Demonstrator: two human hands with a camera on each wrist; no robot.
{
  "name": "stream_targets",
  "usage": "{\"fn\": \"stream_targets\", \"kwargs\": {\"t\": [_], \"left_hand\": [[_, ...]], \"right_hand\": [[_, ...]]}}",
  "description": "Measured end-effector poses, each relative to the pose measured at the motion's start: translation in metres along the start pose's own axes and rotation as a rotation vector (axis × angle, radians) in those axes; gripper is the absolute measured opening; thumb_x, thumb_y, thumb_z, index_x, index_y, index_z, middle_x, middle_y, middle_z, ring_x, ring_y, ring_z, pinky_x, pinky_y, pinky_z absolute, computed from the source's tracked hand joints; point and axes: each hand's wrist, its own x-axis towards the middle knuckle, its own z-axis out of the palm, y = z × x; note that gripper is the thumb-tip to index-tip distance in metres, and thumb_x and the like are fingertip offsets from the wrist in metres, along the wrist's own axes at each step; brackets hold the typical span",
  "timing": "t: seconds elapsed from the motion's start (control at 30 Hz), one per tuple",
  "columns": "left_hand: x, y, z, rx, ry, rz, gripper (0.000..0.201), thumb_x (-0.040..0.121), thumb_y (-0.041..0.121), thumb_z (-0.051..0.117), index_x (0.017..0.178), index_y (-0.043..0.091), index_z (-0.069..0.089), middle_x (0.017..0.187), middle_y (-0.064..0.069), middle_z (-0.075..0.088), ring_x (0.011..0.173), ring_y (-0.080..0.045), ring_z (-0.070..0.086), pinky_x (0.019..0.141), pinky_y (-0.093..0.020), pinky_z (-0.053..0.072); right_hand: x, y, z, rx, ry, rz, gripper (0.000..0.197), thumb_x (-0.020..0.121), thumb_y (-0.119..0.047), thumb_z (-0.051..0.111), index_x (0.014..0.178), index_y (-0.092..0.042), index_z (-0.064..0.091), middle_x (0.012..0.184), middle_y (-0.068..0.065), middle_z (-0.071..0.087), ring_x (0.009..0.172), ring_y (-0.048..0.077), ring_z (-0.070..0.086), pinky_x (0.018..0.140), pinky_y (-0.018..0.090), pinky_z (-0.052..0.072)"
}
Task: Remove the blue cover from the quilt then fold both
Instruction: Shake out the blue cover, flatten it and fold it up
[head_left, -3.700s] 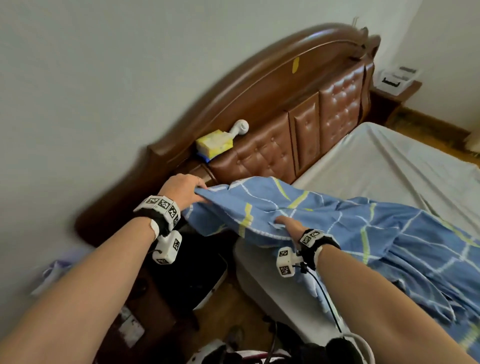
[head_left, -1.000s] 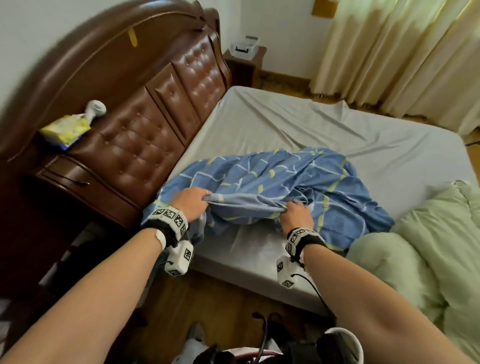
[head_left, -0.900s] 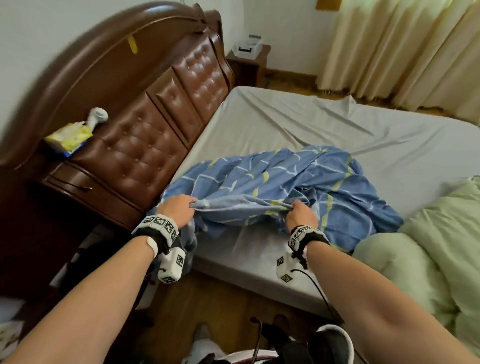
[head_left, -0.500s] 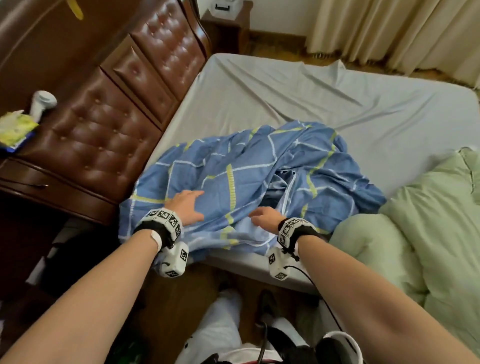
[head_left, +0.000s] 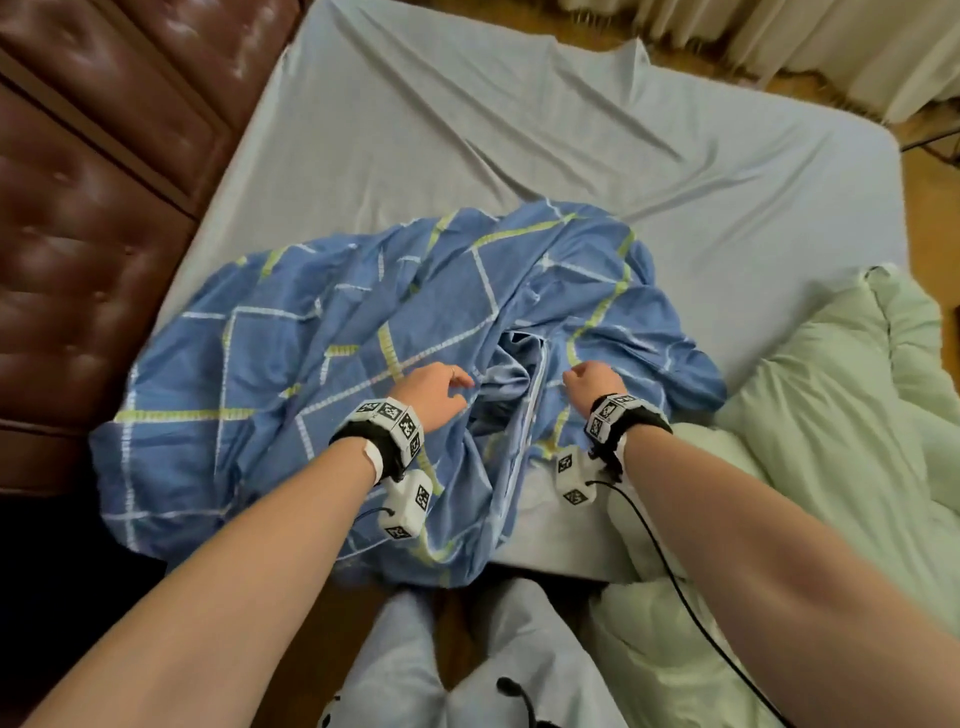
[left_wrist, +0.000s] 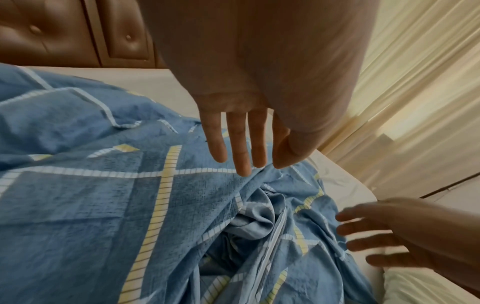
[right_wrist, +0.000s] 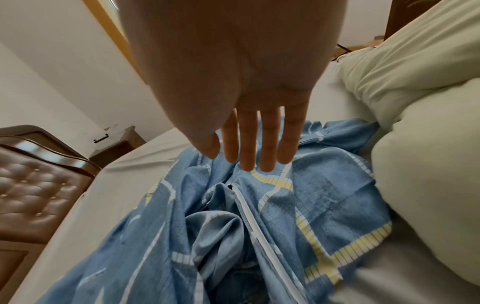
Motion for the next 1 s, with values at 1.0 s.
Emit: {"fn": "stream_targets", "kwargs": {"t": [1.0], "left_hand": [[0.055,0.214,0.041,-0.841,-0.123,0.055,0.016,0.1,0.036,0.048,0.095,0.022,0.054,0.084,0.001,0.067,0.067,-0.007,0.062,0.06,-0.019,0.05]], "right_hand": [[-0.011,0.047,-0.101,0.425,0.504,-0.39,0.024,0.081,-0.031,0.07,0.097,-0.018,0.058,0.08,0.005,0.069,0.08,0.028,0.064,0.068,0.034,0.042]]}}
